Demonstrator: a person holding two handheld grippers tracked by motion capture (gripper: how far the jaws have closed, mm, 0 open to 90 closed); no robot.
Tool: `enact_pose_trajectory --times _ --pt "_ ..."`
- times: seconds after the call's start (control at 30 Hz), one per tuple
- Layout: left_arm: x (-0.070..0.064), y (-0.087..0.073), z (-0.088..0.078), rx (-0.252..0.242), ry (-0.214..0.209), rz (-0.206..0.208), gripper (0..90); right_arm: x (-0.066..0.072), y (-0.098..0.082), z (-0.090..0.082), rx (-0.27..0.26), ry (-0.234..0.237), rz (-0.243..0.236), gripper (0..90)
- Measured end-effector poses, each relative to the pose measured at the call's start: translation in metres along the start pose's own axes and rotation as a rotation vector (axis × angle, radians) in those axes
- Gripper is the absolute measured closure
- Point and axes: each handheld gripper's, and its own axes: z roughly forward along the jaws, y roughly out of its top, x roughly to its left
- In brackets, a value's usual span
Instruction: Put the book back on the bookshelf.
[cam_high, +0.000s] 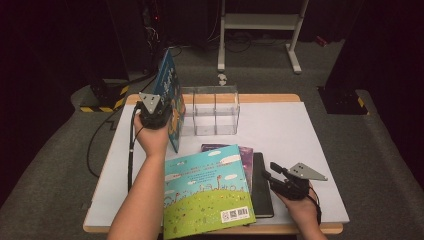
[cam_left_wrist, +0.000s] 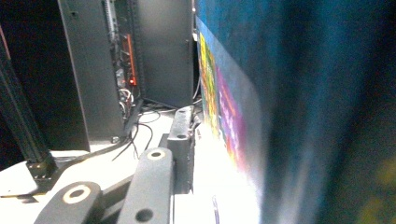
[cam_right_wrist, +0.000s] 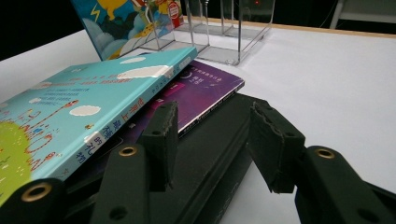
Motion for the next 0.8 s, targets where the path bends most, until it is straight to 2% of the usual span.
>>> enact_pose_trajectory --times 0.33,0.57,0.7,0.8 --pt "0.004 -0.002 -0.007 0.031 -0.035 -0.011 57.9 0.001 0.0 0.001 0.005 -0.002 -0.004 51.8" --pt "0.008 -0.002 -0.016 0.062 -0.093 -0.032 53.4 0.001 -0.001 0.002 0.008 -0.004 -0.007 51.8" --pt "0.01 -0.004 -0.025 0.069 -0.102 -0.021 45.6 0.001 -0.001 0.002 0.009 -0.003 -0.01 51.8" --pt "0.013 -0.005 -0.029 0.095 -0.101 -0.042 41.1 0.002 -0.001 0.002 0.01 -0.004 -0.011 51.8"
